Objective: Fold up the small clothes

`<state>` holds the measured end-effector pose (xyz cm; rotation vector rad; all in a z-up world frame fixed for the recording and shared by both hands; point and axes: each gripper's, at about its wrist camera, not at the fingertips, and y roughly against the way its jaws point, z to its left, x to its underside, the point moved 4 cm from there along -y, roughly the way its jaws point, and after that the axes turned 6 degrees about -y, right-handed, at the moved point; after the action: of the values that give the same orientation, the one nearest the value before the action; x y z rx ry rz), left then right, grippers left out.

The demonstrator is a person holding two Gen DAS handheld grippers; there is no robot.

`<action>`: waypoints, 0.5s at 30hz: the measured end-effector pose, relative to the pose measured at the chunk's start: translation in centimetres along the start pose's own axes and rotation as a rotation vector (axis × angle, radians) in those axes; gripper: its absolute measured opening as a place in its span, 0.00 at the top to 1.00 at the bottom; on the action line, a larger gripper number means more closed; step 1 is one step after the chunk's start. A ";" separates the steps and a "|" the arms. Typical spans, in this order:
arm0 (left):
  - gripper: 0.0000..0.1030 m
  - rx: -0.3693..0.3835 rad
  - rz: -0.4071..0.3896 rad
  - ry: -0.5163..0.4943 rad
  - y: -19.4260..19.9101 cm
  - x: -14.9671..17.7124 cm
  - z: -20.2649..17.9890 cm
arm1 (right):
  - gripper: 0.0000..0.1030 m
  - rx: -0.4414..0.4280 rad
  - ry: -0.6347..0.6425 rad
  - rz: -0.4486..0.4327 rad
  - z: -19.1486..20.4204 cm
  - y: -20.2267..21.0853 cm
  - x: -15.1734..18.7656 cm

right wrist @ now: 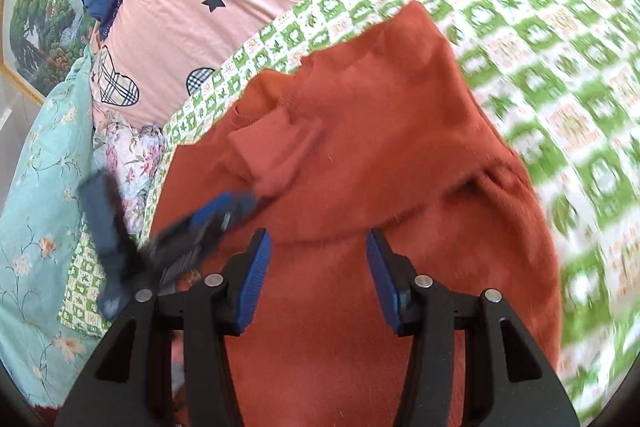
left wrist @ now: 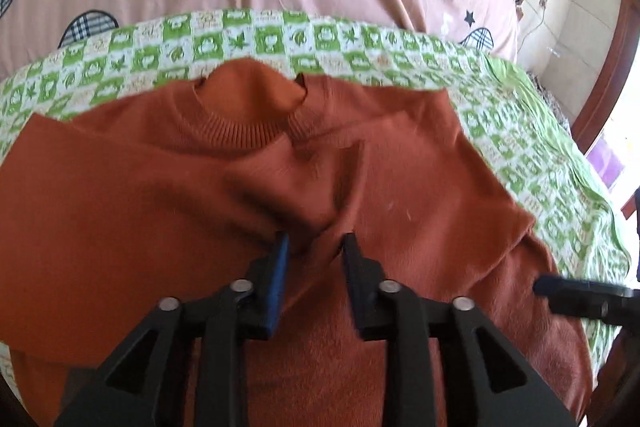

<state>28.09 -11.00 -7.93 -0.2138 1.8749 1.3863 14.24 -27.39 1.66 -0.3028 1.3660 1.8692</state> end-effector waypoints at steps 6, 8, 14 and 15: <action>0.34 -0.061 -0.072 0.035 6.6 3.9 2.5 | 0.50 -0.016 -0.023 0.024 0.8 -5.1 -3.5; 0.34 -0.128 -0.089 0.059 8.8 4.8 4.7 | 0.50 -0.016 -0.024 0.052 1.3 -7.7 -4.4; 0.34 -0.394 -0.022 0.268 11.7 9.1 15.2 | 0.90 -0.021 -0.046 0.109 2.2 -12.5 -5.5; 0.35 -0.415 -0.007 0.313 11.6 9.8 16.7 | 0.94 -0.039 -0.044 0.093 2.7 -11.7 -5.7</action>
<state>23.11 11.00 -7.56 -0.6764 1.8020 1.8103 26.96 -26.28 -2.10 -0.2193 1.3360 1.9692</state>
